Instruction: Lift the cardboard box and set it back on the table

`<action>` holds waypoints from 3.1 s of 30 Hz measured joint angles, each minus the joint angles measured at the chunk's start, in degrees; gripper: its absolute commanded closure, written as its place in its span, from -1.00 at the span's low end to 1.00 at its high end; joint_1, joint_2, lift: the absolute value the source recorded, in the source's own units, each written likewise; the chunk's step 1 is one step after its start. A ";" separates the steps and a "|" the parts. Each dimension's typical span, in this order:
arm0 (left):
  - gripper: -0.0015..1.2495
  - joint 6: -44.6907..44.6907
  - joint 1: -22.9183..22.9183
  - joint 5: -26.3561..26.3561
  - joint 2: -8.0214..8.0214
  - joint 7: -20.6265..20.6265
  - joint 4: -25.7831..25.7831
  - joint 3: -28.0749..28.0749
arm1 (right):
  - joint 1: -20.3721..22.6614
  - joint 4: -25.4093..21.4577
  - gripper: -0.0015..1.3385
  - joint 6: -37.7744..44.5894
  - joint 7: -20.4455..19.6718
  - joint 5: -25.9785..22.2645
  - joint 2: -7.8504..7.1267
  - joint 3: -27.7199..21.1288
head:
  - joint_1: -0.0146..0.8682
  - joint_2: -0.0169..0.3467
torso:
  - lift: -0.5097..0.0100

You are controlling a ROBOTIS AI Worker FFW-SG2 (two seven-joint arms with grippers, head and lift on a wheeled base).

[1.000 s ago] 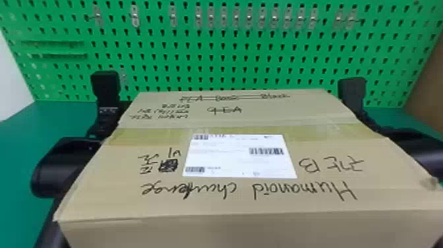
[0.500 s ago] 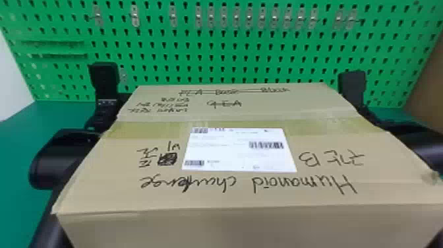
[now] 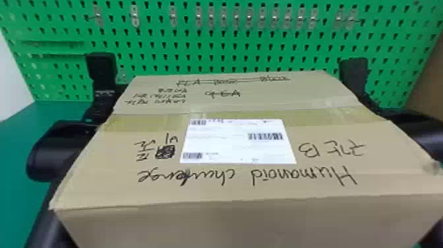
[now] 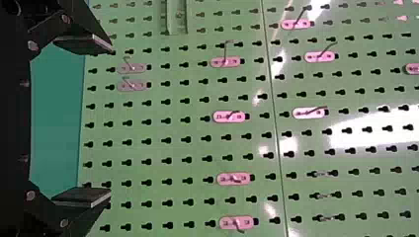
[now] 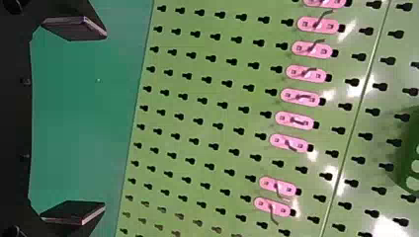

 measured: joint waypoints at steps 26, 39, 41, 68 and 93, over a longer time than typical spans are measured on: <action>-0.61 0.00 -2.86 -0.70 0.49 0.00 -0.48 -0.76 | -2.43 0.00 -0.87 -0.15 0.00 0.43 0.13 0.90 | 0.32 -0.61 | 0.26; -0.61 0.00 -3.98 -0.88 0.62 0.00 -0.61 -1.18 | -3.52 0.00 -0.87 -0.20 0.00 0.45 0.13 1.34 | 0.32 -0.61 | 0.26; -0.61 0.00 -4.21 -0.91 0.65 0.00 -0.61 -1.26 | -3.73 0.00 -0.87 -0.20 0.00 0.51 0.13 1.42 | 0.32 -0.61 | 0.26; -0.61 -0.44 -5.72 -1.02 0.67 0.62 -0.73 -1.73 | -5.13 0.00 -0.87 -0.52 0.00 0.77 0.39 1.99 | 0.32 -0.61 | 0.26; -0.61 -0.67 -7.00 -1.25 0.76 0.97 -0.79 -2.20 | -6.53 0.09 -0.87 -0.55 0.00 1.35 0.48 2.53 | 0.32 -0.61 | 0.26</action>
